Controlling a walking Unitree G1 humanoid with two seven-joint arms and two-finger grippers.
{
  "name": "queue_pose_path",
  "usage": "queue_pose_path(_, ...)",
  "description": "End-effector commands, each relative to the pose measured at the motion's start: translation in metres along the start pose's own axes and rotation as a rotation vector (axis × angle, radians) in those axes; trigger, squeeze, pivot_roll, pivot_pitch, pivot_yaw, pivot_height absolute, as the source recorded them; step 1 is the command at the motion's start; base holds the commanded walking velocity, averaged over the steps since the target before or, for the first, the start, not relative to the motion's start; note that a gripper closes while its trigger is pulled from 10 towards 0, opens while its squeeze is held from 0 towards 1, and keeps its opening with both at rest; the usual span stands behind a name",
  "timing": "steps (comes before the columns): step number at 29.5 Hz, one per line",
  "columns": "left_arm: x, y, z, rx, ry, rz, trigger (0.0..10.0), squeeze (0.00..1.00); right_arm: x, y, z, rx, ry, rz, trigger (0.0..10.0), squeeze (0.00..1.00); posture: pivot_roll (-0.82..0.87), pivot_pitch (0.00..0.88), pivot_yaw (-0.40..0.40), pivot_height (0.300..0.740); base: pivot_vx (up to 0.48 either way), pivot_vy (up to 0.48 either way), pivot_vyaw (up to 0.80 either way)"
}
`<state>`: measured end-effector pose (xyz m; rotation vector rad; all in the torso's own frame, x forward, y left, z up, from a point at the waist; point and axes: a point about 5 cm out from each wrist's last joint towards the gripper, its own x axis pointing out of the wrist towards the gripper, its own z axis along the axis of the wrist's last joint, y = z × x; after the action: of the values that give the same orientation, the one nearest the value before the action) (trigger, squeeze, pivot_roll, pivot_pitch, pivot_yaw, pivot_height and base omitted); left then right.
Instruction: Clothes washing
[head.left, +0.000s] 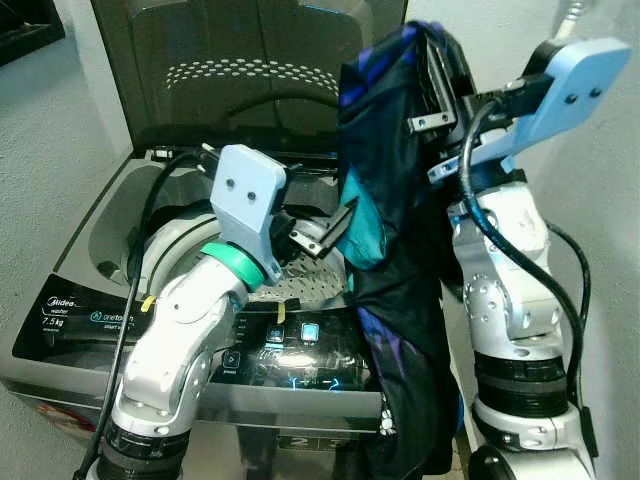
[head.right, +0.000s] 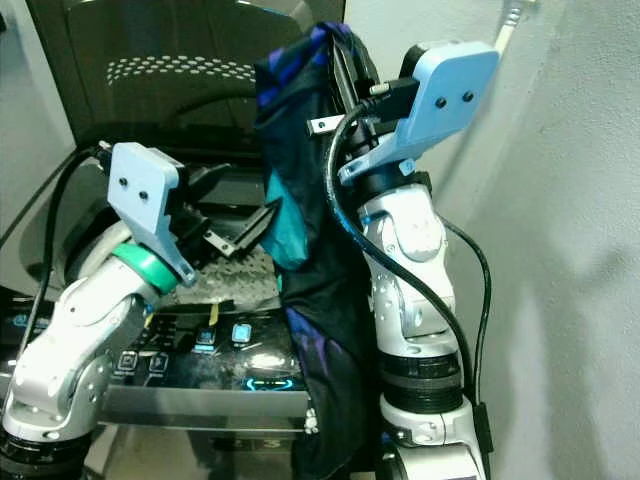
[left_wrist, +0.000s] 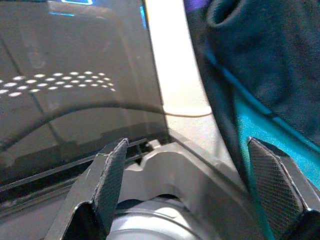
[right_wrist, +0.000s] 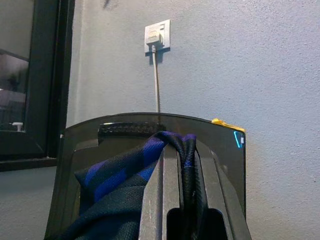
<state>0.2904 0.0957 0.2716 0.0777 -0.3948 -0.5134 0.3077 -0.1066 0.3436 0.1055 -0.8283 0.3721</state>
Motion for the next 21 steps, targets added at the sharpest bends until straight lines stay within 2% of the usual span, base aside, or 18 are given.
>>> queue_pose_path(1, 0.0028, 0.0023, 0.0023, 0.014, -0.013, 0.016, 10.0, 0.0, -0.0009, 0.0013, -0.0019, 0.005, 0.011, 0.001, 10.0, 0.0, 0.09, 0.0, 0.015, 0.74, 0.0, 0.0, 0.0)
queue_pose_path(3, 0.0051, 0.0043, 0.0022, 0.038, -0.015, 0.038, 10.0, 0.0, -0.0023, 0.0007, -0.0029, 0.001, 0.019, -0.003, 10.0, 0.0, 0.08, 0.0, 0.018, 0.74, 0.0, -0.382, 0.0)
queue_pose_path(8, 0.0059, 0.0031, 0.0012, 0.018, -0.011, 0.041, 10.0, 0.0, -0.0045, 0.0003, -0.003, -0.003, 0.022, -0.01, 10.0, 0.0, 0.07, 0.0, 0.026, 0.74, 0.0, -0.353, 0.0)
queue_pose_path(13, 0.0074, 0.006, 0.0004, -0.02, -0.009, 0.083, 10.0, 0.0, -0.0075, -0.0022, -0.0037, -0.012, 0.027, -0.022, 10.0, 0.0, 0.07, 0.0, 0.029, 0.74, 0.0, 0.0, 0.0)
queue_pose_path(21, 0.0068, 0.0077, -0.0002, -0.027, -0.009, 0.098, 10.0, 0.0, -0.0087, -0.0033, -0.0061, -0.019, 0.035, -0.026, 10.0, 0.0, 0.08, 0.0, 0.027, 0.74, 0.0, 0.48, 0.0)
